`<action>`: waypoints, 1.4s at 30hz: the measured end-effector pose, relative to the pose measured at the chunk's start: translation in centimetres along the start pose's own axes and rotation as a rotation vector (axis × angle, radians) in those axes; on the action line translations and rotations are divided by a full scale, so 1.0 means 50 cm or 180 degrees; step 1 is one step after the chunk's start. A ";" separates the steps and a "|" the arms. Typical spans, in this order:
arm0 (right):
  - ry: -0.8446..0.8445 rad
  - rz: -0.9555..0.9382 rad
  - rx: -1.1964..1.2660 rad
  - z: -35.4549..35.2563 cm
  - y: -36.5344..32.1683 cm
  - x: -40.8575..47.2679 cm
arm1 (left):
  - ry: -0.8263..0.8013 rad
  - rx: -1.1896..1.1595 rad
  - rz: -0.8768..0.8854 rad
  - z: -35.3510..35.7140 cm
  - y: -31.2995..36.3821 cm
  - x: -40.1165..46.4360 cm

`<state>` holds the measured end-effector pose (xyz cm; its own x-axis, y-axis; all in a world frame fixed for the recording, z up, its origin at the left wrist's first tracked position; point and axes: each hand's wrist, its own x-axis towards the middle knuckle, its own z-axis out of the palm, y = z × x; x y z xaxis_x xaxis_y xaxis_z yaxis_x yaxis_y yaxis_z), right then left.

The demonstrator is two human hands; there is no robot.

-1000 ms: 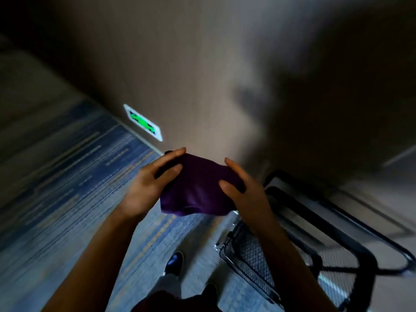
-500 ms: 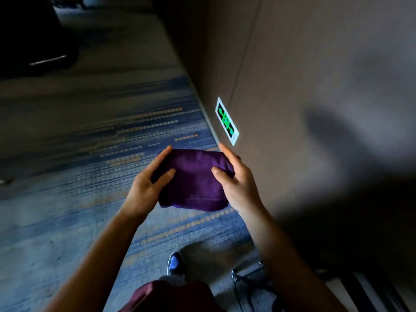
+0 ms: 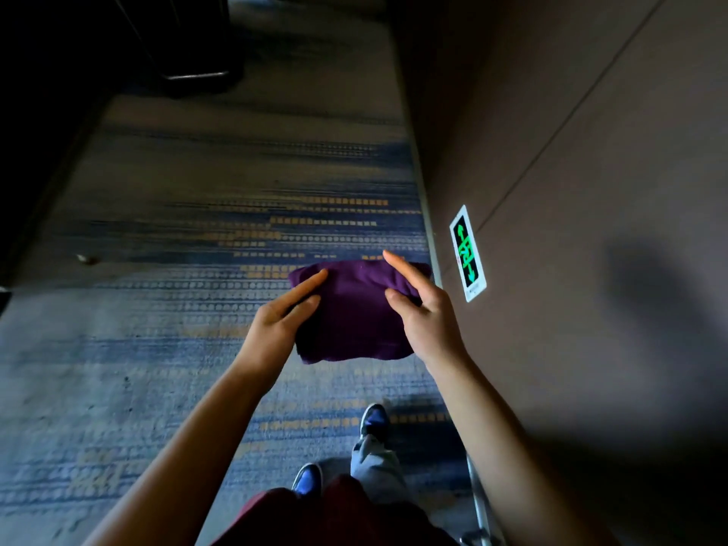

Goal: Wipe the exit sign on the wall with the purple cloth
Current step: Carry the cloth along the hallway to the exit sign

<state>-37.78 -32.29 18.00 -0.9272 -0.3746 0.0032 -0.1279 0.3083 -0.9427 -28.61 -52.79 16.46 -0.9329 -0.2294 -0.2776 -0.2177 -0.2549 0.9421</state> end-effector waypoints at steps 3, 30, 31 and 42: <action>-0.0133 0.0185 0.0061 -0.020 0.028 0.096 | 0.0125 -0.0029 -0.0048 0.009 0.009 0.078; 0.0501 0.1022 0.1403 0.109 0.068 0.849 | 0.0205 0.0185 0.0264 -0.120 0.294 0.813; 0.0534 0.1078 0.1575 0.119 0.072 0.871 | 0.0092 0.0191 0.0242 -0.129 0.312 0.847; 0.1128 0.1122 0.2718 0.048 0.108 1.110 | -0.1049 -0.0208 -0.0526 -0.038 0.419 1.216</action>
<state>-89.08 -53.49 12.27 -0.9330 -0.0562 -0.3554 0.3434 -0.4344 -0.8327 -89.36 -73.86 18.95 -0.9313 0.1318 -0.3395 -0.3641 -0.3249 0.8728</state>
